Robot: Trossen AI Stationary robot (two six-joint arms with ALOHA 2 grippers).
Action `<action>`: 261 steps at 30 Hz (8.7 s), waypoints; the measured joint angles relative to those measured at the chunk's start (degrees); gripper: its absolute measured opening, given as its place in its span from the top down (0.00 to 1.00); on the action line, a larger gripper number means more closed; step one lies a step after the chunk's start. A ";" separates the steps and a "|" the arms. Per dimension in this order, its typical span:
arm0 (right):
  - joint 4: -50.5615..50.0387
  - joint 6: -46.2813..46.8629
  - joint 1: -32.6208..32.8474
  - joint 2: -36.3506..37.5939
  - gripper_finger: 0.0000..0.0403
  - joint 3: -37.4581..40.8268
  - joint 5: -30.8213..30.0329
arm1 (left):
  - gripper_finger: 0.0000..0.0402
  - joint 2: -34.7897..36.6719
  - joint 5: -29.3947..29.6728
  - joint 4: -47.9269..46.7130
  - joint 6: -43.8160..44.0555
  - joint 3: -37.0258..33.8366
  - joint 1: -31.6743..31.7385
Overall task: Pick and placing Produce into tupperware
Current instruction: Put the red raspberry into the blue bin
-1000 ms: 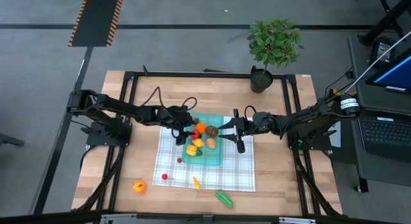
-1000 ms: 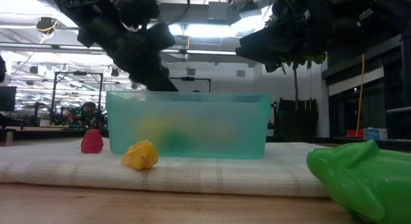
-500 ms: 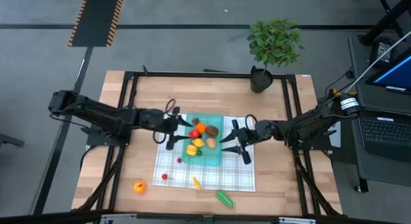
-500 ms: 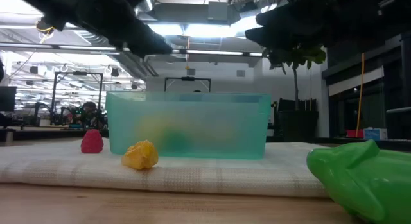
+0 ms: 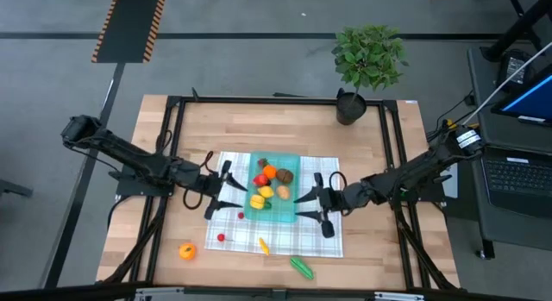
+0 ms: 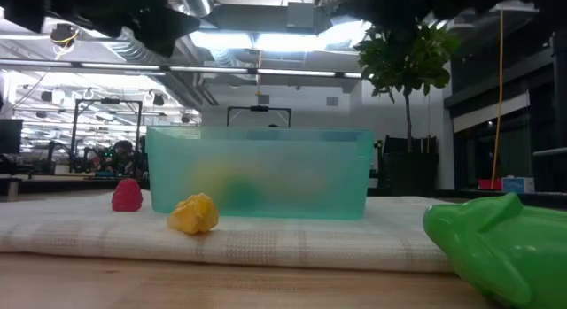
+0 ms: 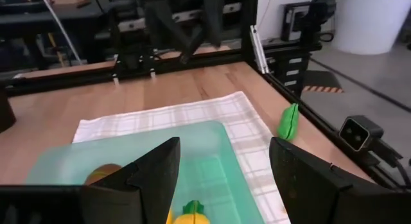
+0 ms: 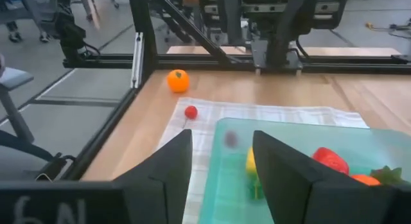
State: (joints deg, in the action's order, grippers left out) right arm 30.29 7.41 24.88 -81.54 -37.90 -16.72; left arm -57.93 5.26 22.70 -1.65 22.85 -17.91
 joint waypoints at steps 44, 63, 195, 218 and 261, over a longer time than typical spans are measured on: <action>-12.44 2.77 5.99 -0.02 0.59 -6.04 -7.32 | 0.42 -0.47 8.96 -1.72 7.52 0.02 -12.79; -13.05 2.49 5.99 -0.02 0.59 -6.02 -7.26 | 0.42 -13.13 13.73 -16.13 18.05 2.51 -14.90; -15.44 2.79 5.99 -0.04 0.59 -5.97 -7.28 | 0.84 16.97 14.58 -5.58 13.28 -12.02 -12.48; -15.06 1.37 5.99 -0.04 0.59 -5.97 -7.26 | 0.84 16.38 14.61 18.09 8.60 -20.26 -11.53; 1.58 -0.16 3.71 -0.07 0.59 2.22 -7.18 | 0.84 -28.00 -14.02 28.44 4.96 6.22 6.58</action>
State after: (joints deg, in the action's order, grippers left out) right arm 31.87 7.25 28.59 -81.60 -35.69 -23.90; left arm -85.93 -8.75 51.14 3.31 29.08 -11.34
